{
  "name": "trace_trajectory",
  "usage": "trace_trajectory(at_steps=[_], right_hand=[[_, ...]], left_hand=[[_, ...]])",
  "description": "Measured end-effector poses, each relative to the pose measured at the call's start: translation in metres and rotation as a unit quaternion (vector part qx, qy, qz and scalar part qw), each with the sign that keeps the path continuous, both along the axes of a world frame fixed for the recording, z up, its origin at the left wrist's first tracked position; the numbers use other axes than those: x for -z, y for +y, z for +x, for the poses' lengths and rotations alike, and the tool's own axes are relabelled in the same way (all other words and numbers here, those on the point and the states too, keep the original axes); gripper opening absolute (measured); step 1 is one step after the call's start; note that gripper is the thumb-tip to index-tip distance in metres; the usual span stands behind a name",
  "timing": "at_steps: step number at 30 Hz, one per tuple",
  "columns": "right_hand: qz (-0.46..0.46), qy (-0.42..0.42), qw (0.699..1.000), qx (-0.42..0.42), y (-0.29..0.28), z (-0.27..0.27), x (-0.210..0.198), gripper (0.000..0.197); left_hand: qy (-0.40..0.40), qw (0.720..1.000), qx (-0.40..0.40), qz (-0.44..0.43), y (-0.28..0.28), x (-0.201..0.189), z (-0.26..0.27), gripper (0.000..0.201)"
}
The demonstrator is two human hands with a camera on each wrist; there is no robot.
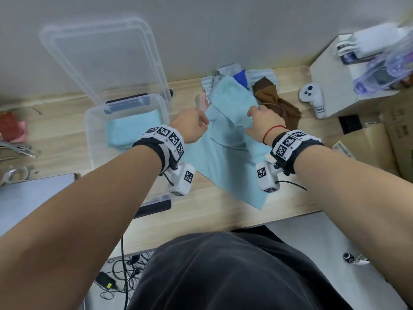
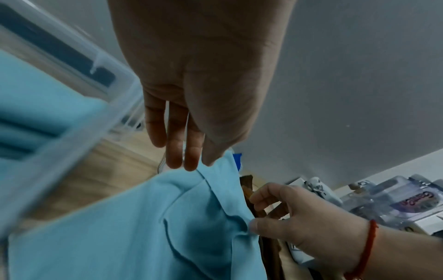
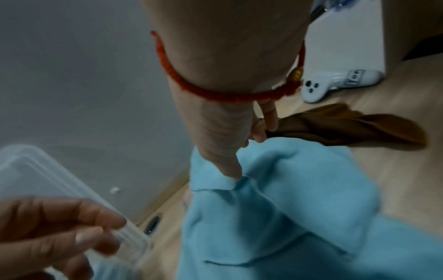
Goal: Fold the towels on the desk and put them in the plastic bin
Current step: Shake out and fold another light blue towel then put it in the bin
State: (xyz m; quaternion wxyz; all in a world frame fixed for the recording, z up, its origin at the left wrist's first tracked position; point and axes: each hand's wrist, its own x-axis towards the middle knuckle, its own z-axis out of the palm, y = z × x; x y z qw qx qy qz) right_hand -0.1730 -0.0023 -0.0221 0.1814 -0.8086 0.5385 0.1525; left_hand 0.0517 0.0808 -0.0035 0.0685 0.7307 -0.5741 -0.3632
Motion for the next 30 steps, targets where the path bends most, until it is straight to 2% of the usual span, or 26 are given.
trace_trajectory(at_steps=[6,10,12,15,18,19,21,24,25,27,28,30], right_hand=[[0.048,0.009,0.998,-0.026,0.003,-0.034,0.043,0.064],[-0.019,-0.066,0.998,-0.009,-0.006,-0.039,0.051,0.027],[-0.033,-0.125,0.992,0.013,-0.017,-0.042,0.047,0.022],[-0.009,-0.252,0.966,0.064,-0.033,-0.047,0.032,0.024],[0.038,-0.377,0.912,0.16,-0.052,-0.045,0.016,0.01],[0.049,-0.415,0.89,0.184,-0.058,-0.042,0.008,0.011],[0.053,-0.479,0.849,0.218,-0.069,-0.034,-0.008,0.015],[0.053,-0.527,0.812,0.246,-0.08,-0.023,-0.03,0.017],[0.053,-0.525,0.813,0.244,-0.082,-0.022,-0.036,0.017],[0.033,-0.482,0.847,0.222,-0.085,-0.021,-0.044,0.016],[0.016,-0.45,0.868,0.209,-0.086,-0.023,-0.045,0.012],[-0.025,-0.384,0.899,0.211,-0.09,-0.028,-0.043,0.01]], left_hand=[[0.018,0.997,-0.052,0.057,-0.01,0.038,-0.048,0.039],[0.048,0.99,-0.09,0.098,-0.019,0.056,-0.063,0.059],[0.056,0.987,-0.115,0.099,-0.027,0.062,-0.07,0.071],[0.068,0.985,-0.137,0.083,-0.039,0.062,-0.076,0.087],[0.082,0.985,-0.146,0.033,-0.053,0.056,-0.08,0.098],[0.087,0.984,-0.152,0.03,-0.058,0.051,-0.081,0.1],[0.088,0.98,-0.171,0.051,-0.067,0.044,-0.082,0.093],[0.04,0.987,-0.151,0.047,-0.075,0.031,-0.078,0.053],[0.031,0.988,-0.148,0.037,-0.077,0.024,-0.077,0.042],[0.021,0.987,-0.159,0.017,-0.079,0.007,-0.073,0.026],[0.02,0.986,-0.164,0.008,-0.08,-0.001,-0.07,0.022],[0.033,0.981,-0.188,-0.018,-0.081,-0.021,-0.065,0.027]])
